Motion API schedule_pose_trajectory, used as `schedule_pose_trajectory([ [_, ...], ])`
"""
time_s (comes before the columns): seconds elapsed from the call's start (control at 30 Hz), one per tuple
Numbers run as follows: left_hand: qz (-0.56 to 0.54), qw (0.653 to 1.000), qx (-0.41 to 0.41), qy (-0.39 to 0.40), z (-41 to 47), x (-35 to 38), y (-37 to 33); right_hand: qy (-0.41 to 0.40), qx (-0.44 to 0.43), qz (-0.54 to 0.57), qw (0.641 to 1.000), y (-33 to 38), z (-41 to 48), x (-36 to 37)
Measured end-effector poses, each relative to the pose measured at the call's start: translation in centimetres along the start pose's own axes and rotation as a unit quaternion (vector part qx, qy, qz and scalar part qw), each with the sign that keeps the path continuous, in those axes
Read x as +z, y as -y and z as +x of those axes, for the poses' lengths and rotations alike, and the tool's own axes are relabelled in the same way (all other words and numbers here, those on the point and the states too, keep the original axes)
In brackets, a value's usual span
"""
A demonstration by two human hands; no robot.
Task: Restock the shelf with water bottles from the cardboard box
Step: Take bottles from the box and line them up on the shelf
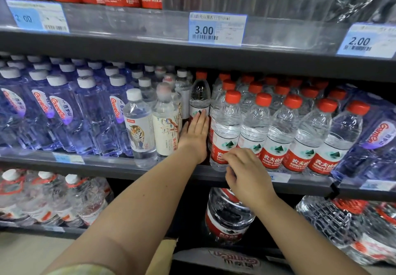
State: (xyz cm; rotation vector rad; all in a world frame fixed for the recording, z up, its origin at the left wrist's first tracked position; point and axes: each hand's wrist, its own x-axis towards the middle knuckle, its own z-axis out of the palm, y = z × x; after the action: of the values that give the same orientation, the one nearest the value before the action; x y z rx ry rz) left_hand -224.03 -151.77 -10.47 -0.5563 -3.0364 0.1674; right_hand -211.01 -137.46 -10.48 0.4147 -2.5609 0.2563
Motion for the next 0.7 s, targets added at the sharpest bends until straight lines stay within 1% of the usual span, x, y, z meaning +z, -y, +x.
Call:
schedule_pose_trajectory([
  [0.33, 0.067, 0.998, -0.005, 0.001, 1.1, 0.6, 0.3, -0.027, 0.010, 0.022, 0.999, 0.5, 0.0, 0.1],
  [0.53, 0.073, 0.996, 0.037, -0.029, 2.0, 1.5, 1.2, -0.033, 0.014, 0.032, 0.999, 0.1, 0.2, -0.4],
  [0.6, 0.038, 0.996, 0.063, -0.049, 2.0, 1.4, 1.4, -0.038, 0.010, 0.034, 0.999, 0.0, 0.4, -0.5],
  [0.63, -0.006, 0.994, 0.086, -0.069, 1.8, 1.3, 1.4, -0.040, 0.009, 0.032, 0.999, 0.0, 0.4, -0.4],
  [0.67, -0.071, 0.987, 0.107, -0.100, 1.6, 1.2, 1.4, -0.043, 0.007, 0.030, 0.999, 0.0, 0.5, -0.4],
  [0.7, -0.161, 0.971, 0.112, -0.134, 1.3, 0.9, 1.3, -0.047, 0.005, 0.028, 0.998, 0.1, 0.5, -0.4],
])
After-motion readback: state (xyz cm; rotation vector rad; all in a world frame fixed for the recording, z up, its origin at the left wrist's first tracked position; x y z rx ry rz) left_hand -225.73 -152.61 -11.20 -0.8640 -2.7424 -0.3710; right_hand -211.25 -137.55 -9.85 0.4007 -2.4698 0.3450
